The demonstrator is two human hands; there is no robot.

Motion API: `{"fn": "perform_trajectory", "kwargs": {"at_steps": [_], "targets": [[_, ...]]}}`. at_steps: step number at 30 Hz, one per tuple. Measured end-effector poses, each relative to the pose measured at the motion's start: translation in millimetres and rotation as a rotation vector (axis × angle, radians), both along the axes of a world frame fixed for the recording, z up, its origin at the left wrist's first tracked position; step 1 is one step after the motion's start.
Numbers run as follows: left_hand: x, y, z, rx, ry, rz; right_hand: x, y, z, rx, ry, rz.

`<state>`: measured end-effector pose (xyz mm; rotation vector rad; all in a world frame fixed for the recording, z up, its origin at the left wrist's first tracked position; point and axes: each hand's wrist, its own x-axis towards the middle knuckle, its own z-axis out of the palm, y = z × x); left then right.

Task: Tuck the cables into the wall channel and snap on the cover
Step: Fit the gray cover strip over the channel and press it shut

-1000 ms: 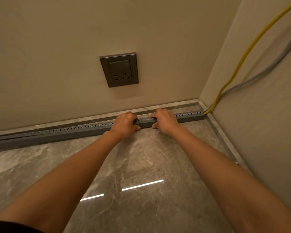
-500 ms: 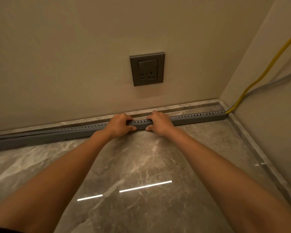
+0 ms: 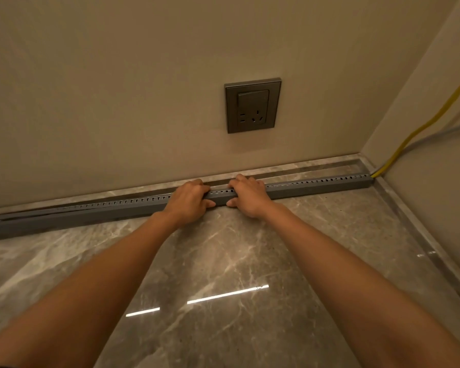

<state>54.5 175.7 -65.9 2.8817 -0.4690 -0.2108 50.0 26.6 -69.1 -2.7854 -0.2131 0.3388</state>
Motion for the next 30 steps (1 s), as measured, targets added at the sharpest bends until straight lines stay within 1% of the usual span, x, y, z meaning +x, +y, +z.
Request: {"fn": "perform_trajectory", "kwargs": {"at_steps": [5,8,14,25,30], "targets": [[-1.2,-1.2,-2.3,0.034,-0.058,-0.009,-3.3,4.3,-0.2,-0.08,-0.041,0.037],[-0.2,-2.1,-2.6,0.039,-0.052,-0.01,-3.8,5.4,-1.0,-0.103,-0.05,0.052],[2.1,6.7,2.0,-0.06,0.069,-0.009,-3.4,10.2,2.6,-0.128,0.009,0.034],[0.5,89.5,12.7,-0.08,0.145,0.084,-5.1,70.4,7.4,-0.066,0.011,0.056],[2.1,111.2,10.5,-0.053,0.141,0.072,-4.2,105.2,5.7,-0.045,0.011,0.079]]}}
